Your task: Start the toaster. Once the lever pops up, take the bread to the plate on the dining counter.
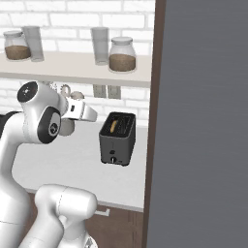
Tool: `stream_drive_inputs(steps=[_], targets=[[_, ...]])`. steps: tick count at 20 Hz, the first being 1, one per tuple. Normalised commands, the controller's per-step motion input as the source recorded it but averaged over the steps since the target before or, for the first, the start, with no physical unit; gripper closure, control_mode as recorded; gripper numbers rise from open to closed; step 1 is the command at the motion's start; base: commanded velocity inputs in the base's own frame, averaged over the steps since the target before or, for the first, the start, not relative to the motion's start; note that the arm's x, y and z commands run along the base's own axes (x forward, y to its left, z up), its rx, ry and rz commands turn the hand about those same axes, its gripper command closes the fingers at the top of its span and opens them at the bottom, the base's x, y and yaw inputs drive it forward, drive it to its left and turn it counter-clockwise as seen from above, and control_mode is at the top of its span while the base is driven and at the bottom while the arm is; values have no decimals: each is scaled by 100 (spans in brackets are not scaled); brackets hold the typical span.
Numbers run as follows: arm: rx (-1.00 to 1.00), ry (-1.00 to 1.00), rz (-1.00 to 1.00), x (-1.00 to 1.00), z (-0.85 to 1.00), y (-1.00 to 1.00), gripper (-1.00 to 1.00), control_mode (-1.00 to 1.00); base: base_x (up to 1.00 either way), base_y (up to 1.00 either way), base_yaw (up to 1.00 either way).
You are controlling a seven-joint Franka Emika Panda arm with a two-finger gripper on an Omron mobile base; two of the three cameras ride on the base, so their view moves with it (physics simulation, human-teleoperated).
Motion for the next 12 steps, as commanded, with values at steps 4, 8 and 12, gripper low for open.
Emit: stream_drive_inputs(steps=[4, 8, 12], targets=[[0, 0, 0, 0, 0, 0, -100, -100, 0, 0, 0], [0, 0, 0, 0, 0, 0, -100, -100, 0, 0, 0], [0, 0, 0, 0, 0, 0, -100, -100, 0, 0, 0]])
